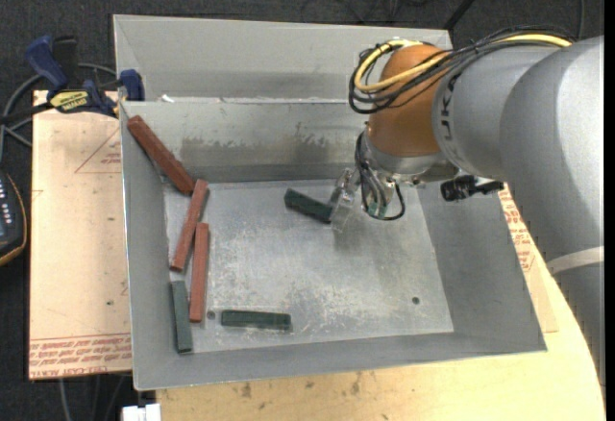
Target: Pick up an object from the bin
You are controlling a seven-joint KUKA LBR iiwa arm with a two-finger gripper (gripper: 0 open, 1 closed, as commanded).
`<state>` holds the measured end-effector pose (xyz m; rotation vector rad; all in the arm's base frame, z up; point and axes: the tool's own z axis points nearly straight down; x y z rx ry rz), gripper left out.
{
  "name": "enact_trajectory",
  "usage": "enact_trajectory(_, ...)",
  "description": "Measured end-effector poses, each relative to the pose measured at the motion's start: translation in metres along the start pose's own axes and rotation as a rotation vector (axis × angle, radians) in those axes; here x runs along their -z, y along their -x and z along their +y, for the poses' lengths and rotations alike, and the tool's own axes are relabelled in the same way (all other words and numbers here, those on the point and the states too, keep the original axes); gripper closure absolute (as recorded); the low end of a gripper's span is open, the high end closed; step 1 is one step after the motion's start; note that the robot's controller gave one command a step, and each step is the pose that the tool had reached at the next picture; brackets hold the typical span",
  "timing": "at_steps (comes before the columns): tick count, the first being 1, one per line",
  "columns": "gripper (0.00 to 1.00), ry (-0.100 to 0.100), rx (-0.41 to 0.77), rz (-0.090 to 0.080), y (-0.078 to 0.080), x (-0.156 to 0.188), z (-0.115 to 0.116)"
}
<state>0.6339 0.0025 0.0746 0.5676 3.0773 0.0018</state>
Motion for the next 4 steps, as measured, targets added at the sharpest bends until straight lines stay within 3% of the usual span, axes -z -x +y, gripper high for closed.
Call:
enact_trajectory(1,0.0,-0.001,0.0,0.005,-0.002,-0.002,0.0)
enact_trajectory(2,0.0,-0.002,0.019,0.014,-0.044,-0.004,0.024)
enact_trajectory(3,1.0,-0.002,0.016,0.009,-0.042,-0.003,0.022)
enact_trajectory(4,1.0,0.0,0.068,0.002,-0.04,0.127,-0.003)
